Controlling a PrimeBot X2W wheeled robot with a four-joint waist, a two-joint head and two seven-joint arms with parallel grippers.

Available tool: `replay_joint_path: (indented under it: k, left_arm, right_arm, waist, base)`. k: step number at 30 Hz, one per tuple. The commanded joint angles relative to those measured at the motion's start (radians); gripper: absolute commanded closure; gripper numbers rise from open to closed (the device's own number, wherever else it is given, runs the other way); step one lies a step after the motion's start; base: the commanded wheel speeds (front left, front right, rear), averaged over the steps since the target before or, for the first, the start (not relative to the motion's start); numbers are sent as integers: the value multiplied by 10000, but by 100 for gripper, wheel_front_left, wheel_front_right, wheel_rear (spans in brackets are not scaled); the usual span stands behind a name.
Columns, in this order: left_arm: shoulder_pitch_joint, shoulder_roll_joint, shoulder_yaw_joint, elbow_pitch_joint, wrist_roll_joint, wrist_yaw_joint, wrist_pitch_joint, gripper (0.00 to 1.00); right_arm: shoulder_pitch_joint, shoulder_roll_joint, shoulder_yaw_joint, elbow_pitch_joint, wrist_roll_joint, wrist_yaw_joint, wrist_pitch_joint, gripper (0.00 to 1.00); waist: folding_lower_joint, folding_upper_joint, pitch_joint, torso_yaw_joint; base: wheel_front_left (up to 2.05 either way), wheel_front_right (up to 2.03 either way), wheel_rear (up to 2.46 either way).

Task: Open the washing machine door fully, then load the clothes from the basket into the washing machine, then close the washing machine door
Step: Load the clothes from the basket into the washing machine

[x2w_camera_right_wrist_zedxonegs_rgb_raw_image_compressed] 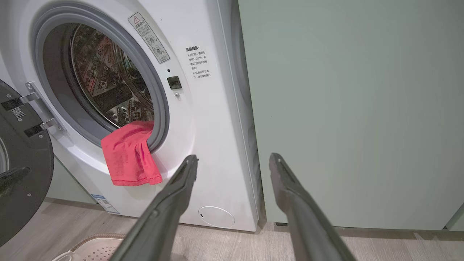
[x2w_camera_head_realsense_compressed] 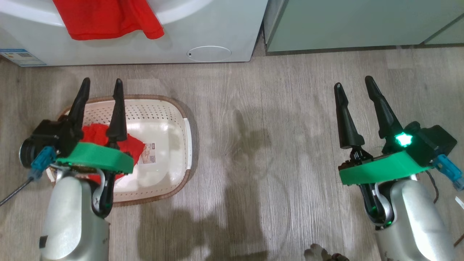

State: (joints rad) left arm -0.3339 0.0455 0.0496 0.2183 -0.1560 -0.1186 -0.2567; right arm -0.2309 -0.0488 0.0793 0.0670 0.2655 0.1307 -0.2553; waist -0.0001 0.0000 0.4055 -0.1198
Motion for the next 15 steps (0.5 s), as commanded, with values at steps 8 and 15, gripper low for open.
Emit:
replay_joint_path:
  k: [8, 15]
  left_arm:
    - [-20, 59, 371, -228, 189, -17, -51, 0]
    - [17, 50, 351, -127, 98, -3, -51, 0]
  right_arm:
    - [121, -14, 201, -269, 15, 0, -65, 0]
    - [108, -14, 244, -245, 22, 0, -65, 0]
  waist:
    - [1, 0, -14, -3]
    - [1, 0, -10, -41]
  base:
    - [0, 0, 0]
    - [0, 0, 0]
